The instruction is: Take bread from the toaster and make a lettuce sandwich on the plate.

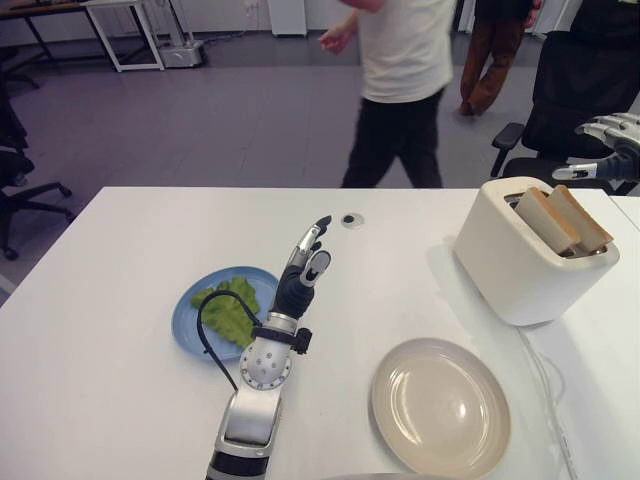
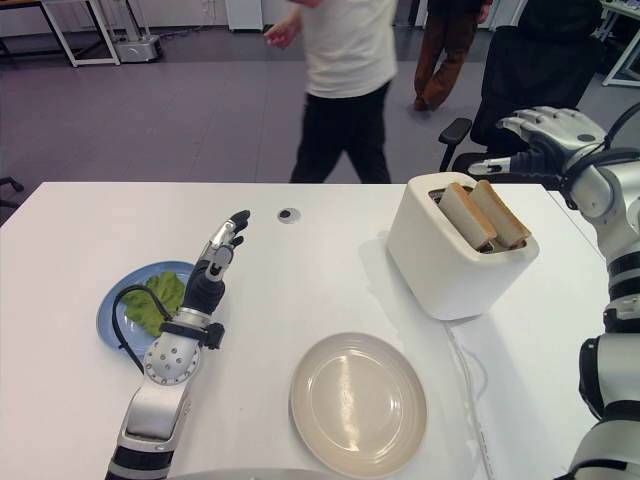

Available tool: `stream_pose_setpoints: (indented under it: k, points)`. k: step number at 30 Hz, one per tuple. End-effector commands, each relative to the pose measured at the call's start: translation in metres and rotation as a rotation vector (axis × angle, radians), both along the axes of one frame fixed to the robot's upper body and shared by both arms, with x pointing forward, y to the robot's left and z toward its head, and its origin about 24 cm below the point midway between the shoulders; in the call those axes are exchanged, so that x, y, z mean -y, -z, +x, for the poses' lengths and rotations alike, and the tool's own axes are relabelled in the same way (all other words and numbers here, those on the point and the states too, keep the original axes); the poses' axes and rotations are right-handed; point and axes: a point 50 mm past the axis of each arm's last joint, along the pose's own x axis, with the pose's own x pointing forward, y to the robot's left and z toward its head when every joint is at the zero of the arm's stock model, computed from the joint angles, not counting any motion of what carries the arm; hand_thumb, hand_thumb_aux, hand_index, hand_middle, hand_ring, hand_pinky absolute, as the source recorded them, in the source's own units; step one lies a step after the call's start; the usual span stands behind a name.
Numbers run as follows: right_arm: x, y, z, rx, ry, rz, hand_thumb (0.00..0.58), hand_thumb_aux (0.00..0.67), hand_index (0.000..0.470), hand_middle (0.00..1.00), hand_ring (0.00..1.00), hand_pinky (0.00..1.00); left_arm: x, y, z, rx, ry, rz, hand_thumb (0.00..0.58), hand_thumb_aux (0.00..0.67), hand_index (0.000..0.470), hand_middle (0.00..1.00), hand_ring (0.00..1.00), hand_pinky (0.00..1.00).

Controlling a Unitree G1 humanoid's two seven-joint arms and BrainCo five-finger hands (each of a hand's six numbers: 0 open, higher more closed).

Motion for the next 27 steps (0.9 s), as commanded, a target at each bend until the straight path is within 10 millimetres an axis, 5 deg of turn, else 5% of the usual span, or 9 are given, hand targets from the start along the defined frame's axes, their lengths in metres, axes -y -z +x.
stream_pose_setpoints:
  k: [1,11,12,13,14,15,23,27]
  points:
    - [0.01,0.003,-0.001,-0.032,0.023,-0.04,0.0,0.0,0.0,0.0,0.0,0.0,-0.002,0.002,-0.001,-0.014,-0.009,0.004,0.0,0.0,0.0,0.0,0.0,0.0]
    - [0.014,0.028,0.0,-0.119,0.014,-0.079,0.0,0.0,0.0,0.0,0.0,0.0,-0.003,0.001,-0.002,-0.012,-0.021,0.007,0.0,0.0,0.0,0.0,0.0,0.0]
    - [0.014,0.03,0.001,-0.127,0.013,-0.085,0.083,0.05,0.035,0.0,0.0,0.0,-0.003,0.001,-0.002,-0.011,-0.023,0.007,0.0,0.0,0.0,0.0,0.0,0.0]
    - [0.014,0.031,0.0,-0.134,0.01,-0.086,0.248,0.163,0.114,0.0,0.0,0.0,-0.004,0.001,-0.002,-0.011,-0.024,0.008,0.0,0.0,0.0,0.0,0.0,0.0]
    - [0.012,0.033,0.001,-0.14,0.0,-0.082,0.526,0.465,0.326,0.0,0.0,0.0,-0.004,0.001,-0.002,-0.01,-0.027,0.008,0.0,0.0,0.0,0.0,0.0,0.0]
    - [0.011,0.034,0.001,-0.141,-0.013,-0.073,0.58,0.67,0.47,0.0,0.0,0.0,-0.004,0.001,-0.002,-0.011,-0.029,0.008,0.0,0.0,0.0,0.0,0.0,0.0]
    - [-0.01,0.032,0.007,-0.097,-0.12,0.047,0.58,0.67,0.47,0.0,0.0,0.0,-0.007,0.003,-0.002,-0.018,-0.046,0.01,0.0,0.0,0.0,0.0,0.0,0.0]
    - [-0.007,0.016,0.008,-0.009,-0.092,0.136,0.58,0.67,0.47,0.0,0.0,0.0,-0.007,0.004,-0.001,-0.017,-0.047,0.01,0.0,0.0,0.0,0.0,0.0,0.0]
